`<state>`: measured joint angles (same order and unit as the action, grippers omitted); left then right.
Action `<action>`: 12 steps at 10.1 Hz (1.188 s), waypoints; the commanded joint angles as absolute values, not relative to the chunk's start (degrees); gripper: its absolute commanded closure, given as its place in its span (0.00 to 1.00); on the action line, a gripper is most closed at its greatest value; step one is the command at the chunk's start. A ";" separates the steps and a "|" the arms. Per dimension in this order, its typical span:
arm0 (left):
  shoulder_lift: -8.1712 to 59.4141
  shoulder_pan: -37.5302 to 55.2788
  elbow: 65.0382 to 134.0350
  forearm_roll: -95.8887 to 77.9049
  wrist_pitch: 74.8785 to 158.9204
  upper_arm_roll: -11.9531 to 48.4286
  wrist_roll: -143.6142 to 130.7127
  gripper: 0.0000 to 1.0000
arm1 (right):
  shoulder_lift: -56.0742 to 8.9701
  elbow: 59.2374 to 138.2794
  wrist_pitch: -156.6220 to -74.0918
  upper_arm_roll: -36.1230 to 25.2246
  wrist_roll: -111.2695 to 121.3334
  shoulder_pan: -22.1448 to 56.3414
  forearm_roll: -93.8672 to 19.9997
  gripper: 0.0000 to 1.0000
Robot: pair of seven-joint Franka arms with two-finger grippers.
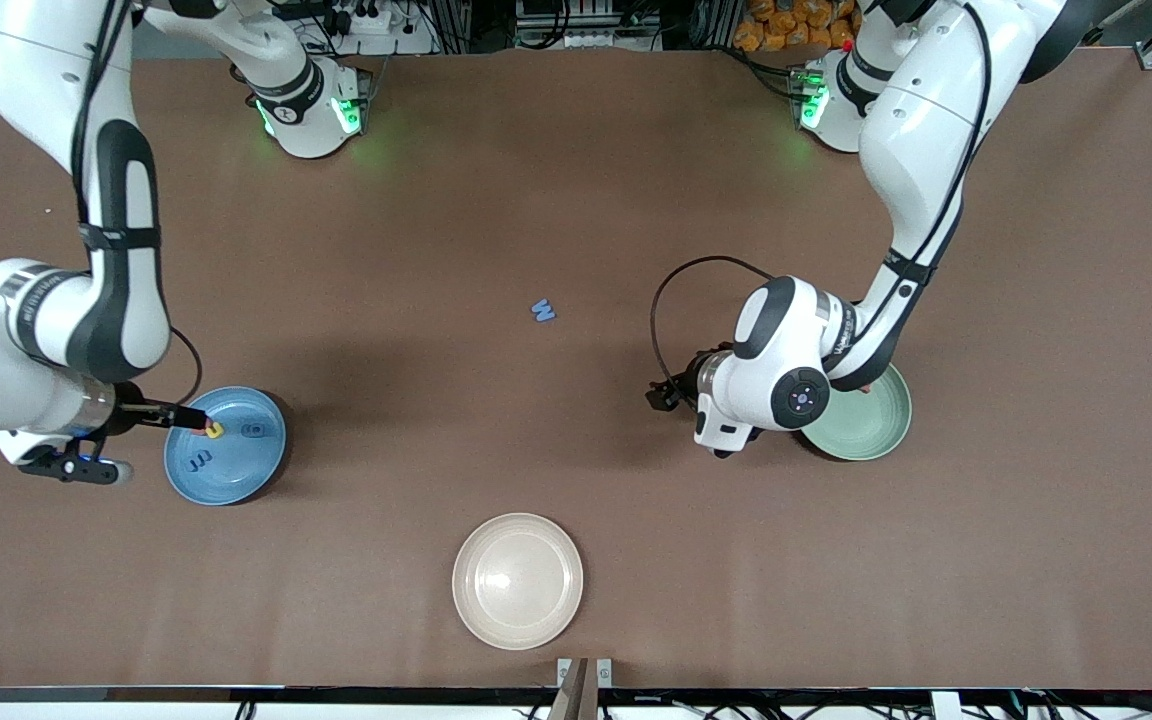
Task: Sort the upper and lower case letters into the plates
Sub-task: 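Reach the left gripper to the blue M while the right gripper withdraws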
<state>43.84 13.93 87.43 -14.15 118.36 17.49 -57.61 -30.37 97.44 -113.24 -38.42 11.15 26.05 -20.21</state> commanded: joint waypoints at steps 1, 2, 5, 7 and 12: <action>45.52 17.74 86.31 -15.91 124.16 16.79 -65.88 0.00 | -23.93 100.11 -111.28 -33.09 12.39 21.40 -20.30 0.00; 45.96 18.19 86.22 -16.52 125.58 16.96 -67.05 0.00 | -21.64 100.28 -110.75 -26.78 12.22 15.35 -19.69 0.00; 46.31 23.61 86.22 -24.25 133.38 16.79 -70.55 0.00 | -16.19 100.98 -108.82 -14.65 5.58 5.50 -11.47 0.00; 47.98 27.58 85.87 -24.26 138.24 16.79 -75.13 0.00 | -10.67 105.09 -109.42 -2.33 0.54 -2.35 -2.33 0.00; 48.34 31.20 86.22 -23.38 136.16 16.79 -57.10 0.00 | -0.36 107.76 -108.81 5.96 0.61 -7.11 -1.50 0.00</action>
<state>47.80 30.73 87.01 -22.71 137.72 17.41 -64.43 -3.71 106.25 -108.51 1.95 1.35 -3.49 -2.85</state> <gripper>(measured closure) 0.000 0.000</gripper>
